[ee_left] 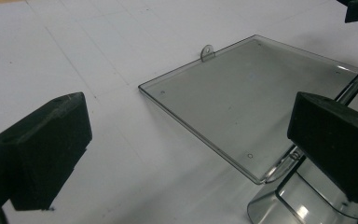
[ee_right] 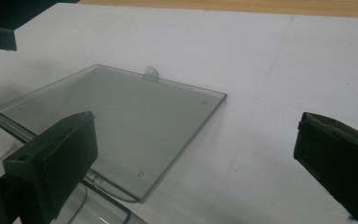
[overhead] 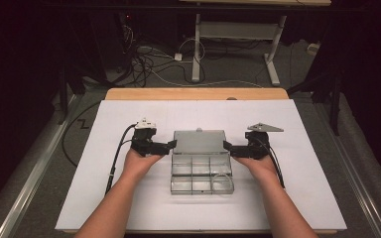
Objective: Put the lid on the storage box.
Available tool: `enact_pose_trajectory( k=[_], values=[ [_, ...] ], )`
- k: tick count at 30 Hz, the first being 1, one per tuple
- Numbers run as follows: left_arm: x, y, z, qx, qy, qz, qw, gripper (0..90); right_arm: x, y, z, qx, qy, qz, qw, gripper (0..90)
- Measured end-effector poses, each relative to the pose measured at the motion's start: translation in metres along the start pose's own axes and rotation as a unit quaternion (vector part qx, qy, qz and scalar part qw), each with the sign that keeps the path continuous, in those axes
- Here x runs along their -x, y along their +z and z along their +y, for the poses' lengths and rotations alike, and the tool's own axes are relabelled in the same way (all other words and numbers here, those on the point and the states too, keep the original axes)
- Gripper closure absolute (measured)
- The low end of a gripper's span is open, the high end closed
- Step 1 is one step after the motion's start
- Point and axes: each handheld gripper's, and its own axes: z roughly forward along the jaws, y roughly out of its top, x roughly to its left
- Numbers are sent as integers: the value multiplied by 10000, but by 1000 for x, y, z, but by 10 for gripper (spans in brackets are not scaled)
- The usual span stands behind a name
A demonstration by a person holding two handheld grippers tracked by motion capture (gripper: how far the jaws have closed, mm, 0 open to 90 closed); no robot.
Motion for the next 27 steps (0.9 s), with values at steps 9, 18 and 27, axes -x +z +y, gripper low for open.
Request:
enact_pose_trajectory(
  k=[9, 18, 27],
  values=[
    [-2, 21, -5, -202, -240, -157, 9994, 0, -3, 16, 3, -182, 73, 89, 9998, 45],
    [-4, 33, -12, -391, -332, -250, 9984, 0, -3, 33, -4, -536, 279, 252, 9979, 103],
    [-6, 34, -15, -405, -447, -402, 9974, 0, 0, 37, -9, -745, 675, 532, 9935, 173]
  ],
)
